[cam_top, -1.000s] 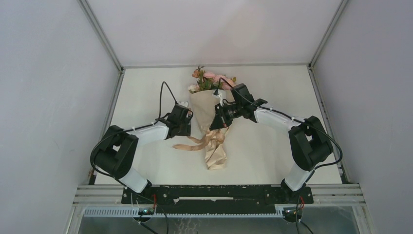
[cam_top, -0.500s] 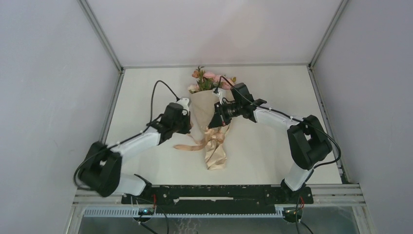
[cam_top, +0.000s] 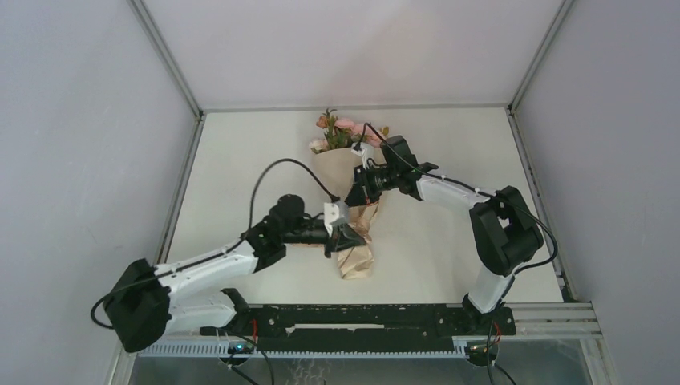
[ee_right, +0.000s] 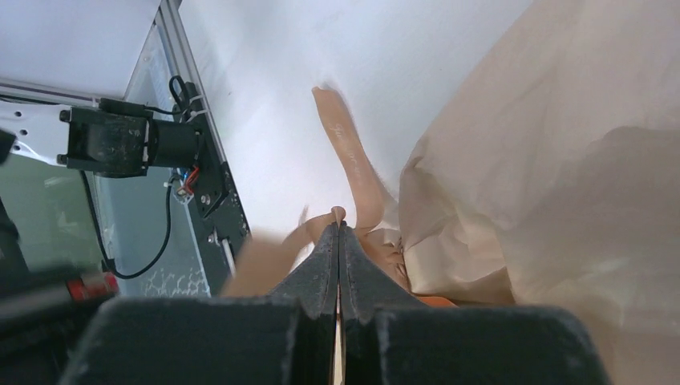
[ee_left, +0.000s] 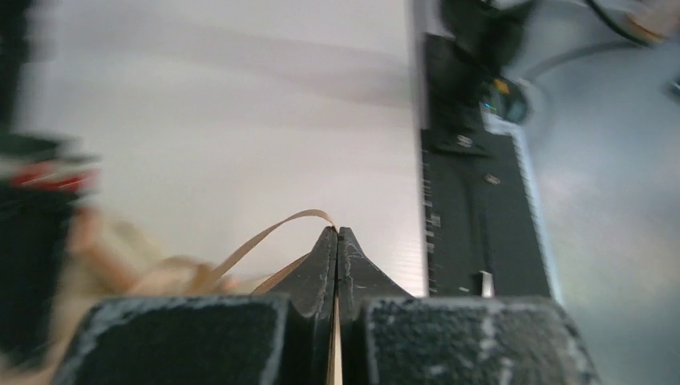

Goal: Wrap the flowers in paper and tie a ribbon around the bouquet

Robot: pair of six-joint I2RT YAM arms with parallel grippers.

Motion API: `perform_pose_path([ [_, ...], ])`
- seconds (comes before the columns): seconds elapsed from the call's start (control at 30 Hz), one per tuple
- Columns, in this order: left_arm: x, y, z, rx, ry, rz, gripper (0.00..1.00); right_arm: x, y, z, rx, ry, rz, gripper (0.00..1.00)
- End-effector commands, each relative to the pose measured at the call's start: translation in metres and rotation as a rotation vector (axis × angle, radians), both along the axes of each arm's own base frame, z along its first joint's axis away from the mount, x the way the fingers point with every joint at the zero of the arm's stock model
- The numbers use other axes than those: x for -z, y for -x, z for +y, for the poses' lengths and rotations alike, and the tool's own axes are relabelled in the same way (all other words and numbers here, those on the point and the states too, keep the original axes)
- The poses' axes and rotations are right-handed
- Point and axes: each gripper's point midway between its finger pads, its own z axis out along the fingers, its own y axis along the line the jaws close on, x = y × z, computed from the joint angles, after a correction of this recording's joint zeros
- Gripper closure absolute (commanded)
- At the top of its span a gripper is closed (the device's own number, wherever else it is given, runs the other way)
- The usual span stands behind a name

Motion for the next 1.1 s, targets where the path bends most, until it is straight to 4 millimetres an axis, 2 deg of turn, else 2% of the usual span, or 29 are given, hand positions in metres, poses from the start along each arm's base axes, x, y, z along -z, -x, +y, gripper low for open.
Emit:
perform_pose_path([
  [0.0,-0.031,0.050,-0.040,0.331,0.102,-0.187,1.00,-0.001,-0.010,0.004,0.014,-0.016,-0.036,1.00],
  [0.1,-0.032,0.059,-0.060,0.371,0.136,-0.282,1.00,0.000,-0.010,0.003,0.019,-0.009,-0.034,1.00],
  [0.2,-0.029,0.059,-0.073,0.371,0.144,-0.324,1.00,0.001,-0.007,0.003,0.017,0.006,-0.036,1.00],
  [0.4,-0.001,0.062,-0.083,0.418,0.109,-0.407,1.00,-0.001,-0.003,0.004,0.009,0.018,-0.048,1.00],
  [0.6,0.036,0.072,-0.083,0.513,0.071,-0.569,1.00,0.000,0.000,0.001,0.011,0.038,-0.049,1.00],
  [0.63,0.041,0.072,-0.082,0.516,0.059,-0.581,0.94,0.001,0.002,0.001,0.010,0.046,-0.049,1.00],
  [0.73,0.036,0.071,-0.076,0.497,0.060,-0.611,0.49,0.001,0.007,0.001,0.006,0.071,-0.067,1.00],
  [0.8,0.027,0.067,-0.071,0.443,0.061,-0.604,0.31,-0.001,0.010,0.003,0.002,0.075,-0.071,1.00],
  [0.87,0.021,0.058,-0.062,0.369,0.045,-0.580,0.24,-0.003,0.012,0.005,0.002,0.072,-0.070,1.00],
  [0.93,0.024,0.050,-0.049,0.321,-0.004,-0.558,0.20,-0.004,0.013,0.007,0.005,0.069,-0.068,1.00],
  [1.07,0.028,0.032,-0.019,0.211,-0.105,-0.395,0.19,-0.006,0.013,0.006,0.024,0.081,-0.064,1.00],
])
